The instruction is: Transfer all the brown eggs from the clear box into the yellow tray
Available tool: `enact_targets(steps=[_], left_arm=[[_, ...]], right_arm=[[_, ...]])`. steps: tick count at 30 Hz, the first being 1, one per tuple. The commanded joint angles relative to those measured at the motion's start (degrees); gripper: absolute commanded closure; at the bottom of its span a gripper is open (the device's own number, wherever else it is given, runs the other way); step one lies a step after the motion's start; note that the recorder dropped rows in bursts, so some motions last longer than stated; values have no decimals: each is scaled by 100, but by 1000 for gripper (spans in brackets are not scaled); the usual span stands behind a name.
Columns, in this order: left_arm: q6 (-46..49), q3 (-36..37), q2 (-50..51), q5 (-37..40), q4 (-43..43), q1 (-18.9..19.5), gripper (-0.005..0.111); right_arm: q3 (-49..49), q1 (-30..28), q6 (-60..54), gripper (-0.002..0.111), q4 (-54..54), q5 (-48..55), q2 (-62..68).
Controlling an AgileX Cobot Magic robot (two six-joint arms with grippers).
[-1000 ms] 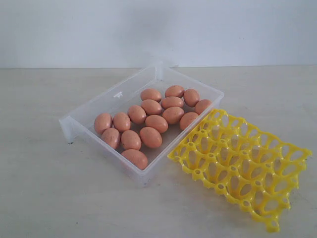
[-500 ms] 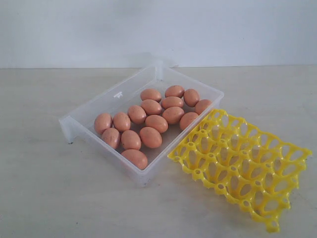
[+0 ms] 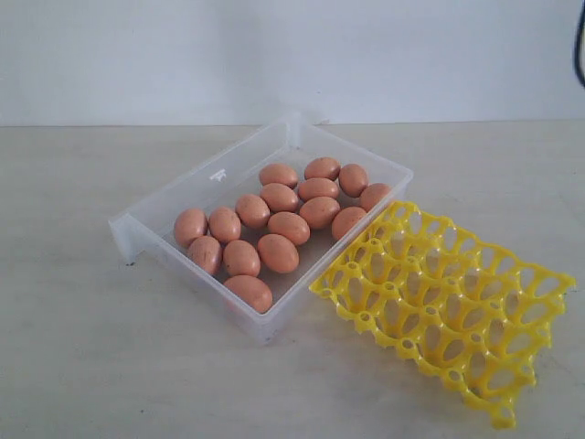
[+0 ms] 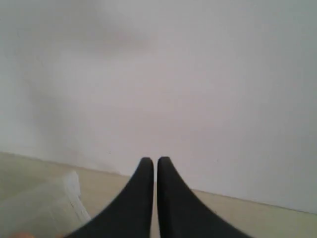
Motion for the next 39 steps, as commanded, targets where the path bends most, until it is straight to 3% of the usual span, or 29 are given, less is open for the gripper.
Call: enact_targets(steps=[1, 6, 9, 12, 17, 21, 24, 30, 32, 39], left_arm=[[-17, -15, -14, -37, -29, -35, 103], [-17, -15, -14, -37, -29, -35, 103], [-17, -15, -14, -37, -29, -35, 103], [-17, -15, -14, -37, -29, -35, 103], [-17, -15, -14, -37, -29, -35, 103], [-17, -15, -14, -37, -29, -35, 103], [-17, -15, -14, -37, -29, -35, 103], [-17, -15, -14, -37, -29, -35, 103], [-17, -15, -14, -37, -29, -35, 103], [-17, -15, -14, -37, -29, -35, 103]], right_arm=[[-239, 608, -764, 108, -335, 903, 359], [-239, 1186, -2024, 108, -252, 3022, 677], [-287, 1200, -2619, 108, 316, 3916, 890], [-542, 1032, -3441, 108, 1667, 4250, 1073], [-1404, 813, -6212, 108, 4981, 4946, 1472], [-2502, 828, -7239, 108, 6589, 6095, 2140], [-3194, 828, -7426, 108, 6904, 6599, 2701], [-3657, 855, -7537, 108, 6916, 6520, 3404], [-3657, 913, -7844, 102, 6933, 6472, 3543], [-3657, 1132, -8237, 61, 7367, 5781, 3974]])
